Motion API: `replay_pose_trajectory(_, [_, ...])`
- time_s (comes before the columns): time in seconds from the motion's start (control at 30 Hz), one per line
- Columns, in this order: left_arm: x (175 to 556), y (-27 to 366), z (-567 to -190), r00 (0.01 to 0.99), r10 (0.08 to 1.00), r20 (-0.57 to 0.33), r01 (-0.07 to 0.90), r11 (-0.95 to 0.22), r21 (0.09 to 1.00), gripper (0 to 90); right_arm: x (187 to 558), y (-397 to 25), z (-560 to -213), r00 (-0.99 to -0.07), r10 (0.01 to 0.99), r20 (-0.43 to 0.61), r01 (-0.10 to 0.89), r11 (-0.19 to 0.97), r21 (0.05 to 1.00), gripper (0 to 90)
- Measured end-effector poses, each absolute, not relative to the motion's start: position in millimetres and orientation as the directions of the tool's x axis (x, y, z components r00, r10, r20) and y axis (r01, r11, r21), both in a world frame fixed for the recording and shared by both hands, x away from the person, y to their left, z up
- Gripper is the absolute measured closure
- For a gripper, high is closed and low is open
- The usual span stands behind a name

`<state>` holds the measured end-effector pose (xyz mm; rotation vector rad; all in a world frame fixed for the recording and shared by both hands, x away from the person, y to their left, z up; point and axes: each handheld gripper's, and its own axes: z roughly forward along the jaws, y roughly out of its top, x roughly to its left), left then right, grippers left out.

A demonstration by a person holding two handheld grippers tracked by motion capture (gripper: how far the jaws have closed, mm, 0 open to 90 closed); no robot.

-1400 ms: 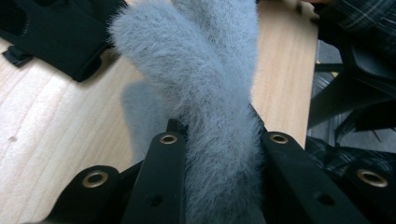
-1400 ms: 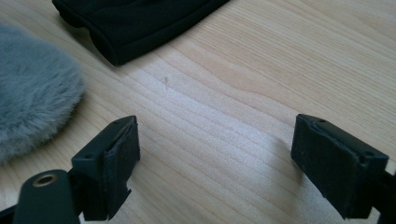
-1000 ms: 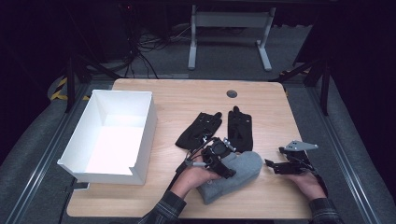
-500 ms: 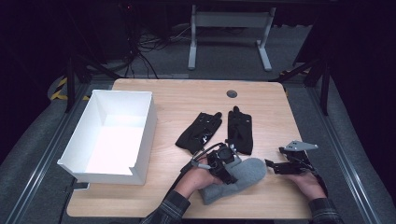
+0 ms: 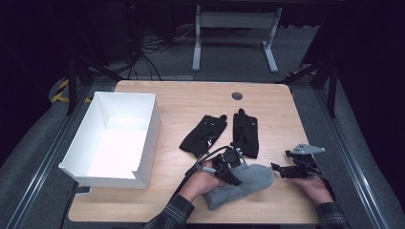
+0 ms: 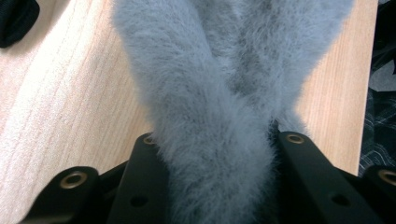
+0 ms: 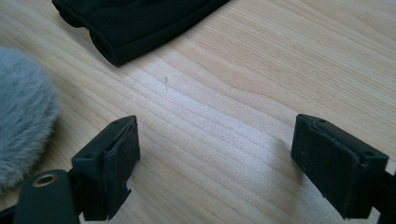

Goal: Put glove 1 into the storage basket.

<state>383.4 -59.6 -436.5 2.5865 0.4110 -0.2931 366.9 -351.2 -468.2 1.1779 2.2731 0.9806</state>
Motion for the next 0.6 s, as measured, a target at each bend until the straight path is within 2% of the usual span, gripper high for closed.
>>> replay_pose_trajectory(0.27, [380.6,-49.5,-421.9,0.914,0.261,-0.312,0.388,-0.789,0.476,70.6,366.8,-351.1,-468.2,-0.566,0.824,-0.028,0.545,0.399,0.737,16.0])
replay_pose_trajectory(0.6, [384.1,-33.3,-393.8,0.914,0.287,-0.286,0.401,-0.748,0.530,70.4,366.8,-351.1,-468.2,-0.565,0.824,-0.028,0.546,0.399,0.737,16.0])
